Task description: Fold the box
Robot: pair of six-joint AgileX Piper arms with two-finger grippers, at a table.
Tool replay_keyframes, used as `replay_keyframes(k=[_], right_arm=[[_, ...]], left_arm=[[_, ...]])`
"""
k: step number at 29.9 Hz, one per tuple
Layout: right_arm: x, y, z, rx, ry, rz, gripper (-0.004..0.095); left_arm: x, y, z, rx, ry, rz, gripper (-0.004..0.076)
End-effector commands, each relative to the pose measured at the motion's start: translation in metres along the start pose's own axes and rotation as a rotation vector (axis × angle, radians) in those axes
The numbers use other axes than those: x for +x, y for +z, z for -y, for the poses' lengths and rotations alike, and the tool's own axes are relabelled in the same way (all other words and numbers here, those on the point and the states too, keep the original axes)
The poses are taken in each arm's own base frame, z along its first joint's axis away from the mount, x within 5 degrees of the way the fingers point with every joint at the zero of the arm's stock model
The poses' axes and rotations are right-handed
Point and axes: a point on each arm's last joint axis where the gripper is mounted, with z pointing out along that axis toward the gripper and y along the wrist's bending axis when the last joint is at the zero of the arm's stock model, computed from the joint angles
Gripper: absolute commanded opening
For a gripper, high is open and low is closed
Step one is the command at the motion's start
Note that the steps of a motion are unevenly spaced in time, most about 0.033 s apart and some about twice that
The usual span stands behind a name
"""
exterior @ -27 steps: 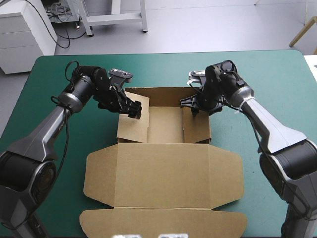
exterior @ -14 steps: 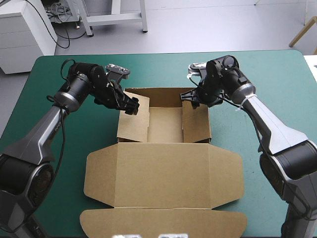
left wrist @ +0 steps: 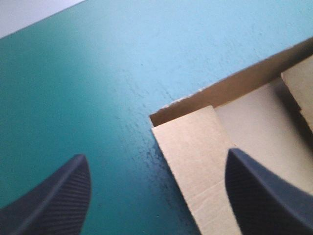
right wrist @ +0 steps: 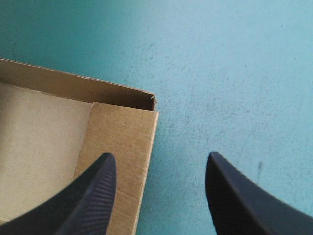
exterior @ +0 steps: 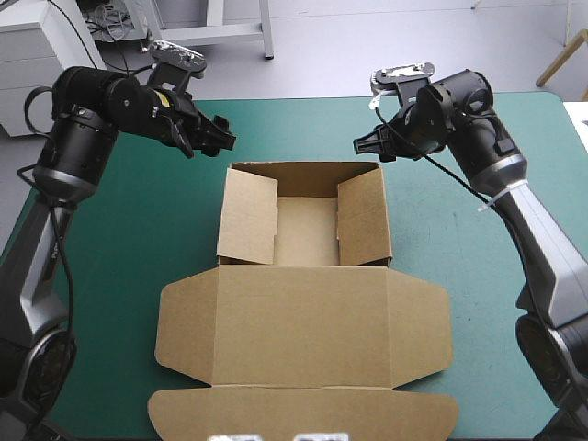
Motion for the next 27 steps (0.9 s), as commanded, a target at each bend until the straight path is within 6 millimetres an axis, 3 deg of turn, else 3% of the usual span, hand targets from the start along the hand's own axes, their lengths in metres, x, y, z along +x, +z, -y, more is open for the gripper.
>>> replay_keyframes(k=[1,4,6,10,14,27], right_arm=[[-0.006,-0.037,0.006,-0.005,0.026,0.123,0.0509],[-0.004,-0.033,0.005,-0.02,0.043,0.105,0.0509],[-0.001,-0.025,0.004,-0.021,0.042,0.077,0.0509],[0.01,-0.005,0.001,-0.033,0.054,-0.001,0.0509],[0.021,0.021,-0.005,-0.06,0.065,-0.093,0.0509],[0.034,0.085,-0.016,-0.088,0.085,-0.265,0.0499]], left_arm=[[0.004,-0.056,-0.003,-0.064,-0.01,0.077,0.0339],[0.011,-0.078,-0.003,-0.073,-0.001,0.114,0.0081],[0.018,-0.093,-0.001,-0.076,0.016,0.134,-0.0005],[0.034,-0.113,0.0,-0.084,0.03,0.145,-0.001],[0.057,-0.119,0.0,-0.105,0.038,0.111,-0.001],[0.157,-0.107,0.006,-0.112,0.046,-0.078,-0.001]])
